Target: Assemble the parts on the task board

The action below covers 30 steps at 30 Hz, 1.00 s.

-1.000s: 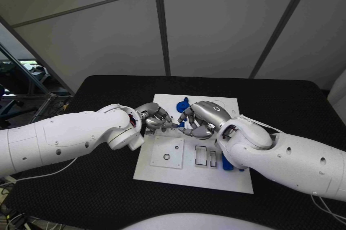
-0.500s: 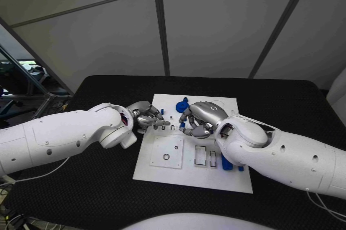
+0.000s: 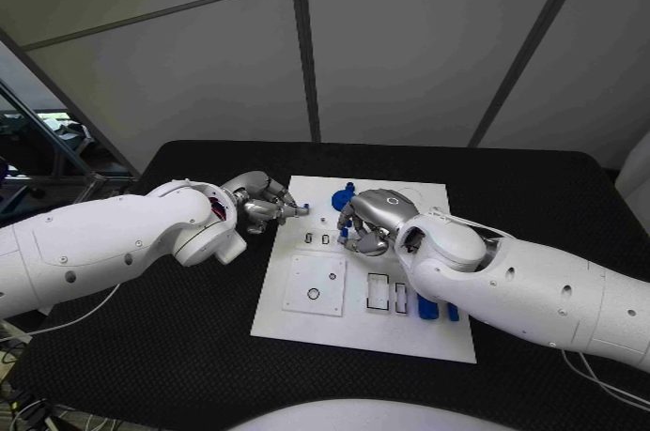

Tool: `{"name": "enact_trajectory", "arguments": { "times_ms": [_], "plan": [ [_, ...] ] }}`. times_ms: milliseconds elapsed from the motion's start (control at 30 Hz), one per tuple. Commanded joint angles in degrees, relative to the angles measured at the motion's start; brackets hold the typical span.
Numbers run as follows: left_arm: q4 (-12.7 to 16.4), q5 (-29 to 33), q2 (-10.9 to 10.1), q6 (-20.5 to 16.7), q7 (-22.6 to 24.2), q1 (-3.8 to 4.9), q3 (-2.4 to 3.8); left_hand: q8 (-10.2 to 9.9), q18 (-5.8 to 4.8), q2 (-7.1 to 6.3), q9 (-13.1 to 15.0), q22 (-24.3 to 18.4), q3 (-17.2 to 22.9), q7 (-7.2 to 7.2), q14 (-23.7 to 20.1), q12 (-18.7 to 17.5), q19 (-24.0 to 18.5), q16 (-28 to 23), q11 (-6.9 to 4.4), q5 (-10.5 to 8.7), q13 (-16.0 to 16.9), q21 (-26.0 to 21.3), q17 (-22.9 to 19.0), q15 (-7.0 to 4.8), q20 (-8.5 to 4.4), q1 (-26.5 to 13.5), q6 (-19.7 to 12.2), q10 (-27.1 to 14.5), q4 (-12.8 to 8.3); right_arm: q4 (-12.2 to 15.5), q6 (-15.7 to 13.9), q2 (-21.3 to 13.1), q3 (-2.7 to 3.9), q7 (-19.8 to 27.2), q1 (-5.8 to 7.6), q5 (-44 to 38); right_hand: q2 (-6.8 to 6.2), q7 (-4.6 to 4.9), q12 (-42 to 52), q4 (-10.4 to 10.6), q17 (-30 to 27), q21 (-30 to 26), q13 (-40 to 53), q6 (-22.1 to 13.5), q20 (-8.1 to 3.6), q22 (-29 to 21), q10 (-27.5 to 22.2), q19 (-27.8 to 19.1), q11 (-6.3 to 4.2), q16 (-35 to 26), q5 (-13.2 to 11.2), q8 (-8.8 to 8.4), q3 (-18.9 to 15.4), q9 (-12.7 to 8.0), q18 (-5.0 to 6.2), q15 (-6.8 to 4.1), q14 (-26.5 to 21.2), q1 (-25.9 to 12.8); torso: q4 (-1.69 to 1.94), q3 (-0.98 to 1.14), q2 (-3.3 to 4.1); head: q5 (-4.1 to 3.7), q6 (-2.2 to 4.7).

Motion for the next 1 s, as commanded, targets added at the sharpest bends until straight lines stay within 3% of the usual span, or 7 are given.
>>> {"name": "enact_trajectory", "arguments": {
  "times_ms": [33, 467, 1000],
  "plan": [
    [0.3, -0.3, -0.2, -0.9, 1.1, 0.13, 0.21, 0.2, -0.8, -0.07, -0.1, 0.0, -0.3, -0.29, 0.3, 0.2, -0.2, 0.1, -0.34, 0.13, -0.1, -0.3, 0.0, -0.26, 0.07, 0.2, 0.0, 0.0, 0.0, -0.6, 3.2, 0.6, 0.03, -1.9, 0.15, -3.3, 0.45, -1.41, -0.2, -0.4, 2.9, 0.2, -0.1, 1.7, -0.08, -0.1, 0.4, 0.3, 0.0, 0.2, -0.2, 1.04, 0.0, 4.0, -0.48, -0.27, 3.3, 0.3, -0.04, 0.07, 0.02, 0.1, -0.06],
    [0.6, -0.3, 0.0, -0.9, 1.3, 0.28, 0.51, 0.2, -0.76, -0.12, -0.1, -0.2, -0.3, -0.27, 0.3, 0.2, -0.3, 0.1, -0.31, 0.13, -0.1, -0.4, -0.1, -0.24, 0.07, 0.1, -0.1, -0.1, 0.0, -1.9, 7.1, 2.4, 0.0, -2.7, 0.25, -4.6, 0.47, -1.34, -0.6, -0.4, 2.7, 0.1, -0.4, 1.5, -0.09, -0.2, 0.2, 0.1, 0.05, 0.0, -0.4, 0.93, 0.0, 4.0, -0.45, -0.25, 3.2, 0.3, -0.05, 0.14, 0.0, 0.17, -0.16],
    [0.5, -0.3, 0.5, -0.7, 1.3, 0.3, 0.53, 0.2, -0.75, -0.14, -0.1, -0.2, -0.4, -0.25, 0.3, 0.2, -0.3, 0.1, -0.3, 0.13, -0.1, -0.4, -0.1, -0.23, 0.08, 0.1, -0.1, -0.1, 0.0, -2.6, 8.8, 3.1, -0.01, -3.0, 0.3, -4.9, 0.33, -1.18, -1.3, -0.3, 2.5, -0.2, -0.8, 1.2, -0.05, -0.4, -0.2, -0.1, 0.18, -0.3, -0.8, 0.76, -0.3, 4.1, -0.41, -0.16, 3.1, 0.0, -0.09, 0.17, 0.05, 0.2, -0.07]
  ]
}}
